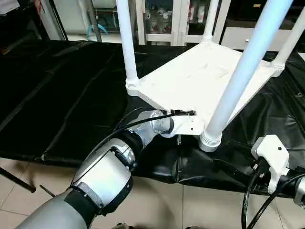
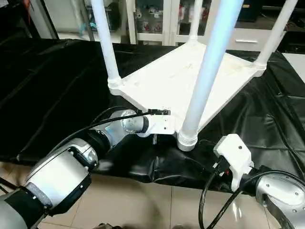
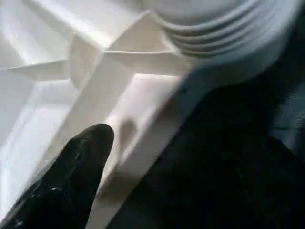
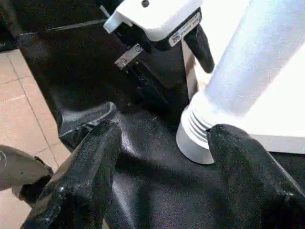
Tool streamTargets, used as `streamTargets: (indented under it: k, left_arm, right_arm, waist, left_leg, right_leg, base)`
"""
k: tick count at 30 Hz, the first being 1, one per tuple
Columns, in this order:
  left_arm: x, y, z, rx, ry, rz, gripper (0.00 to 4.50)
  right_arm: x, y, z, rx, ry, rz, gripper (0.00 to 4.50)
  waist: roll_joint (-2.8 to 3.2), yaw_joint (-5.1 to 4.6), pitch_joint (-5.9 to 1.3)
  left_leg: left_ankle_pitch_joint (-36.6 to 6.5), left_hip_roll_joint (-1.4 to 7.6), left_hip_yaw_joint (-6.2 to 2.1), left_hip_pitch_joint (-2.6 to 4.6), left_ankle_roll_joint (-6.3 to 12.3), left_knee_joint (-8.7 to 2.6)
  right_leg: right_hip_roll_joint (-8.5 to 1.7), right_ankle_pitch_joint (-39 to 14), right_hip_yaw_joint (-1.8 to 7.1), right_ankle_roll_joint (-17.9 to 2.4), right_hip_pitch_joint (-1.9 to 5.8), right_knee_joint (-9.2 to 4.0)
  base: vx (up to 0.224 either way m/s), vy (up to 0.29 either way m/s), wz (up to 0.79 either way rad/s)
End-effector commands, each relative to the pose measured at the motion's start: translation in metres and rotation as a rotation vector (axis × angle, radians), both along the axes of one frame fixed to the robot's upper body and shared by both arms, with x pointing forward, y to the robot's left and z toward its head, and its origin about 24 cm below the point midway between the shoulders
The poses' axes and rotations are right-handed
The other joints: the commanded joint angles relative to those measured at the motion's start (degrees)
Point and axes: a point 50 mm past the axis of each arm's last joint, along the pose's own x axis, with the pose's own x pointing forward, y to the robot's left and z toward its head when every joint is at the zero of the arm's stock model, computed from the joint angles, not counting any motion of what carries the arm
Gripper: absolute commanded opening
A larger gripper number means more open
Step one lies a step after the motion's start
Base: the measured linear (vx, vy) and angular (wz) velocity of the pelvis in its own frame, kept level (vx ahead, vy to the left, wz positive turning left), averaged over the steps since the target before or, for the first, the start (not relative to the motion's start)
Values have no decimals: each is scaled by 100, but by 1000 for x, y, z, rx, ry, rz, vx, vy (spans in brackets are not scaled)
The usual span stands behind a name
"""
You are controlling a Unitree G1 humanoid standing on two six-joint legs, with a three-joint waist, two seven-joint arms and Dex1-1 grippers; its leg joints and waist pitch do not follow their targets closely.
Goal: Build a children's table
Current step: Rotate table base
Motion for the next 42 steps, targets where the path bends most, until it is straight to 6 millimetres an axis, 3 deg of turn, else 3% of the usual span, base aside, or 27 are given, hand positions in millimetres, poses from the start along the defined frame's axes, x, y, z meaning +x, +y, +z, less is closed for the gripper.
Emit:
streamTargets:
  k: [1,7,16,26,32,35,36,37,39,40,41,42]
  left_arm:
    - [-8,10,-17,97,122,-45,409]
    - [-13,13,-19,100,281,-64,369]
    - [-12,18,-11,166,306,-131,306]
    - [-11,31,-9,321,346,-181,238]
    - [-9,41,-13,396,309,-187,186]
    - [-8,45,-13,413,290,-183,161]
    - [-7,49,-14,425,279,-175,154]
    - [-7,50,-14,428,276,-173,154]
    - [-6,56,-15,430,269,-164,146]
    - [-5,56,-15,426,269,-162,127]
    - [-5,57,-15,425,270,-163,127]
    - [-5,58,-15,420,272,-164,119]
  right_arm:
    - [1,5,5,-14,-20,41,319]
    - [4,4,6,-24,-25,46,319]
    - [7,3,8,-40,-41,43,319]
    - [9,4,6,-60,-40,62,319]
    - [6,9,5,-62,-29,104,319]
    - [5,12,3,-72,-20,132,319]
    - [5,15,2,-80,-15,148,319]
    - [5,15,1,-83,-14,153,319]
    - [6,16,-1,-100,-17,163,319]
    - [7,17,-1,-100,-18,163,319]
    - [7,17,-1,-99,-19,163,319]
    - [8,17,-1,-97,-21,165,319]
  waist:
    - [-245,3,-370]
    - [-243,9,-408]
    - [-286,-2,-368]
    - [-300,-2,-374]
    - [-320,-45,-339]
    - [-335,-112,-321]
    - [-368,-147,-314]
    - [-354,-154,-313]
    - [-412,-193,-302]
    - [-399,-218,-295]
    - [-395,-236,-293]
    - [-428,-247,-292]
  left_leg:
    - [-1446,236,-155,128,663,-390]
    - [-1293,259,-158,135,740,-392]
    - [-1678,264,-169,149,577,-438]
    - [-1585,275,-162,143,621,-441]
    - [-1856,275,-186,144,498,-479]
    - [-2027,267,-199,139,415,-493]
    - [-2067,265,-209,116,400,-508]
    - [-2107,263,-217,126,377,-510]
    - [-2152,251,-231,108,348,-511]
    - [-2182,239,-244,88,323,-518]
    - [-2251,242,-254,104,302,-519]
    - [-2271,244,-254,110,300,-517]
  right_leg:
    - [-261,-1847,77,-1149,206,-527]
    - [-272,-1218,78,-1367,224,-462]
    - [-288,-1983,83,-1163,202,-536]
    - [-299,-1754,89,-1235,209,-514]
    - [-295,-2231,90,-1099,200,-555]
    - [-298,-2472,92,-1036,194,-576]
    - [-290,-2555,84,-992,205,-579]
    - [-294,-2683,85,-943,194,-588]
    - [-299,-2903,81,-864,188,-601]
    - [-301,-3071,76,-785,190,-607]
    - [-298,-3217,76,-736,167,-629]
    - [-294,-3234,77,-733,158,-637]
  base:
    - [0,0,0]
    - [0,0,0]
    - [0,0,0]
    - [0,0,0]
    - [0,0,0]
    - [0,0,0]
    - [0,0,0]
    - [0,0,0]
    - [0,0,0]
    - [0,0,0]
    - [0,0,0]
    - [0,0,0]
